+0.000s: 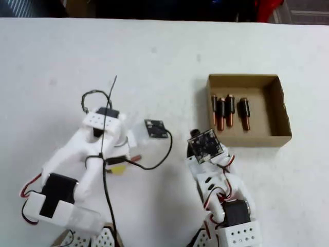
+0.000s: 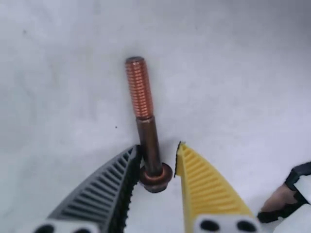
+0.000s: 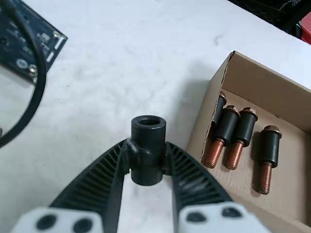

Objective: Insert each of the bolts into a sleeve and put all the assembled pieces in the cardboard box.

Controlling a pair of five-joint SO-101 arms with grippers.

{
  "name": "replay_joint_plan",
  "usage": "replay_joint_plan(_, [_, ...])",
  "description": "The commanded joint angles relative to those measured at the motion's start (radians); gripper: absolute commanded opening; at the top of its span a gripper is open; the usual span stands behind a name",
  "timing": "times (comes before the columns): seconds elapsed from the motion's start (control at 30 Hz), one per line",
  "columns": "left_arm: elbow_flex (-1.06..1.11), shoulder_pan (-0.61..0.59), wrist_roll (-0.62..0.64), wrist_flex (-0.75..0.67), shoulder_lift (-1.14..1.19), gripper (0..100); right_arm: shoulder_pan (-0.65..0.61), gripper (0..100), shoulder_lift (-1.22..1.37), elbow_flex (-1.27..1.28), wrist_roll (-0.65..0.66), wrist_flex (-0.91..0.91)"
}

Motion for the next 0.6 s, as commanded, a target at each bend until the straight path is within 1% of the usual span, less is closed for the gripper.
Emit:
replay_joint_plan(0.0, [0.002,-0.048,-0.011,-0.048,-0.004,15,0.012,1.6,-0.012,-0.009,0.002,-0.025])
replay_joint_plan(0.17, [0.005,-0.113,-0.011,-0.046,-0.004,15,0.012,1.6,-0.012,-0.009,0.002,-0.025])
replay_joint_plan(0.33, [0.043,-0.105,-0.011,-0.055,-0.004,15,0.012,1.6,-0.012,-0.009,0.002,-0.025])
replay_joint_plan(0.5, [0.081,-0.107,-0.011,-0.123,-0.004,15,0.012,1.6,-0.012,-0.009,0.002,-0.025])
replay_joint_plan(0.57, [0.084,-0.108,-0.011,-0.132,-0.004,11,0.012,1.6,-0.012,-0.009,0.002,-0.025])
